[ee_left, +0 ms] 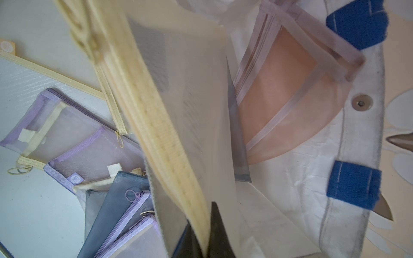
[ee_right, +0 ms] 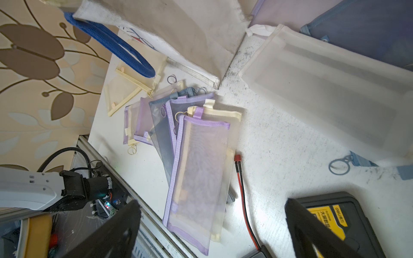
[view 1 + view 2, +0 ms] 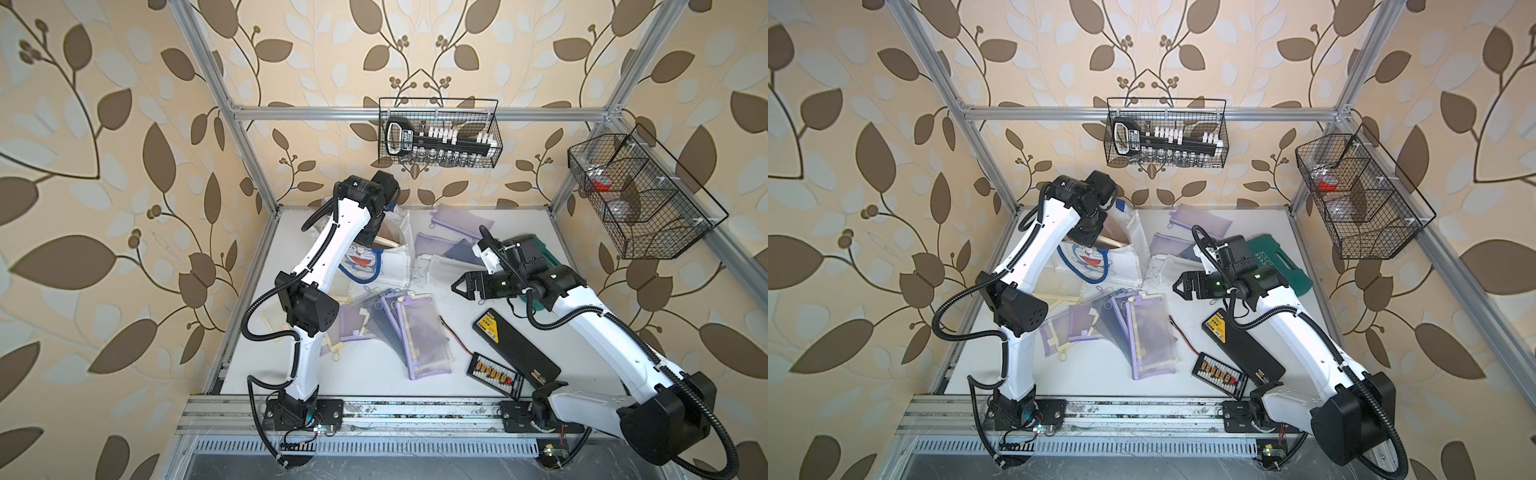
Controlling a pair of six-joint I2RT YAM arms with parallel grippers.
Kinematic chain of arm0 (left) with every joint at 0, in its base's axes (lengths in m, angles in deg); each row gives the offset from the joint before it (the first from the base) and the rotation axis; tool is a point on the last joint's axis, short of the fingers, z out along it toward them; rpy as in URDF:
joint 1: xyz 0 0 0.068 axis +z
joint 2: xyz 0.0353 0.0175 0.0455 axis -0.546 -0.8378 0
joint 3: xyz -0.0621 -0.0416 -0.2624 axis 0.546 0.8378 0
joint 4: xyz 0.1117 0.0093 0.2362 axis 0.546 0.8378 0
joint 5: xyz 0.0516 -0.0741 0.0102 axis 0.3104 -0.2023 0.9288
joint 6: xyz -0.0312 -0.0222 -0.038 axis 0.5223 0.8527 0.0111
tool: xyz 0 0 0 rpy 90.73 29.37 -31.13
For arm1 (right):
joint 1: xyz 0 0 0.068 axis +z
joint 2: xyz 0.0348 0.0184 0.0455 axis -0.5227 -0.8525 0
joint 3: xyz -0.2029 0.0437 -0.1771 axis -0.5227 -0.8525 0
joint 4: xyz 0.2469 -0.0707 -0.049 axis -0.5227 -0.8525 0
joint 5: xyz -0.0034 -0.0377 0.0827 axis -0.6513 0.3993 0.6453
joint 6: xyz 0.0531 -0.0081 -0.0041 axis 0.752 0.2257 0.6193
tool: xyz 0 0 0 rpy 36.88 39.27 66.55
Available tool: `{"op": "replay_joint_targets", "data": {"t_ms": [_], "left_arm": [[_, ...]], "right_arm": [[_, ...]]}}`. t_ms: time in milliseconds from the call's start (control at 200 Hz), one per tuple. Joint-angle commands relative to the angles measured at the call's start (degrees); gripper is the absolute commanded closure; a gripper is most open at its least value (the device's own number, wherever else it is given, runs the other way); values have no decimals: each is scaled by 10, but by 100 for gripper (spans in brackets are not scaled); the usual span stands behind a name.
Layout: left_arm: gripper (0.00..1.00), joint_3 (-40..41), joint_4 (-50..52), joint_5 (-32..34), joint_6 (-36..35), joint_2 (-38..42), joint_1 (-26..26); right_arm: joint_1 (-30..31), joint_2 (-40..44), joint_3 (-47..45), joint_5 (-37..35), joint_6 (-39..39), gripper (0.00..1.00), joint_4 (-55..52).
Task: Put the pencil pouch into the canvas bag
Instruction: Place the pencil pouch in the canvas bag.
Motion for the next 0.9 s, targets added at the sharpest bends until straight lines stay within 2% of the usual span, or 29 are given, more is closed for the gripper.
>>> {"op": "replay_joint_targets", "data": {"t_ms": [0,85,305,430,495,595,675,705,820,895], "left_arm": [[85,-22,61,23,-17,-12,12],[71,-42,51,20,-34,-30,18],[61,-52,30,17,-83,-34,25],[56,-48,-10,24,-184,5,20],[46,-20,-44,12,-261,42,16],[29,81,-125,-35,-401,127,-7],[23,189,-196,-93,-494,218,-37],[23,253,-233,-123,-521,259,-47],[19,458,-359,-269,-538,408,-77],[18,539,-377,-301,-530,462,-120]], "right_arm": [[3,6,1,-1,-13,1,-2],[2,14,0,-9,-20,1,-11],[-11,31,-3,-20,-31,1,-19],[-16,29,-4,-12,-34,1,-17],[-19,29,-15,3,-32,1,-12],[-22,31,-44,23,-22,1,6],[-22,31,-66,37,-15,1,20],[-21,30,-75,42,-13,1,26],[-22,18,-110,78,-5,1,53],[-21,8,-133,105,2,2,73]]}}
